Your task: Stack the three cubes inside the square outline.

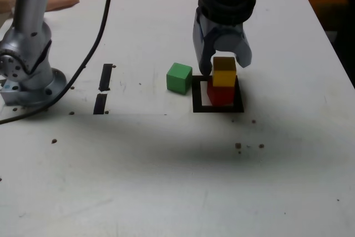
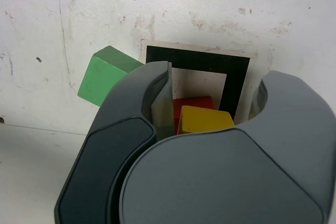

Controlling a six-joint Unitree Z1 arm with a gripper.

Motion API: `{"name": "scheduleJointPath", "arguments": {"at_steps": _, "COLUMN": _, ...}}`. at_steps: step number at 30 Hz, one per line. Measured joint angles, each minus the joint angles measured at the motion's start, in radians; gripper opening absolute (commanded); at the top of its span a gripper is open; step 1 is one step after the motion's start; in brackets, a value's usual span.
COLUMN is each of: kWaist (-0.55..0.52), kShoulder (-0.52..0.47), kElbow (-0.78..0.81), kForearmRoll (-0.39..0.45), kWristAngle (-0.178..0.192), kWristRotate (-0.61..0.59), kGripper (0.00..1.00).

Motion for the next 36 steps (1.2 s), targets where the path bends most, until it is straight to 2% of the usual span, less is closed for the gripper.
{"name": "scheduleJointPath", "arguments": {"at_steps": 8, "kWaist": 0.000, "kShoulder": 0.000, "kElbow": -0.004, "kForearmRoll": 0.008, "kWristAngle": 0.003, "kWristRotate": 0.001, "kGripper": 0.77}}
{"name": "scheduleJointPath", "arguments": {"at_steps": 12, "kWaist": 0.000, "kShoulder": -0.017, "kElbow": -0.010, "kForearmRoll": 0.040, "kWristAngle": 0.029, "kWristRotate": 0.001, "kGripper": 0.78}}
{"name": "scheduleJointPath", "arguments": {"at_steps": 21, "kWaist": 0.026, "kShoulder": -0.176, "kElbow": 0.004, "kForearmRoll": 0.148, "kWristAngle": 0.105, "kWristRotate": 0.010, "kGripper": 0.78}}
{"name": "scheduleJointPath", "arguments": {"at_steps": 24, "kWaist": 0.031, "kShoulder": -0.277, "kElbow": 0.074, "kForearmRoll": 0.188, "kWristAngle": 0.126, "kWristRotate": 0.056, "kGripper": 0.78}}
{"name": "scheduleJointPath", "arguments": {"at_steps": 26, "kWaist": 0.031, "kShoulder": -0.364, "kElbow": 0.170, "kForearmRoll": 0.185, "kWristAngle": 0.119, "kWristRotate": 0.099, "kGripper": 0.78}}
{"name": "scheduleJointPath", "arguments": {"at_steps": 32, "kWaist": 0.010, "kShoulder": -0.403, "kElbow": 0.300, "kForearmRoll": 0.156, "kWristAngle": 0.095, "kWristRotate": 0.176, "kGripper": 0.78}}
{"name": "scheduleJointPath", "arguments": {"at_steps": 34, "kWaist": -0.011, "kShoulder": -0.407, "kElbow": 0.330, "kForearmRoll": 0.112, "kWristAngle": 0.080, "kWristRotate": 0.219, "kGripper": 0.77}}
{"name": "scheduleJointPath", "arguments": {"at_steps": 36, "kWaist": -0.038, "kShoulder": -0.401, "kElbow": 0.357, "kForearmRoll": 0.045, "kWristAngle": 0.046, "kWristRotate": 0.269, "kGripper": 0.77}}
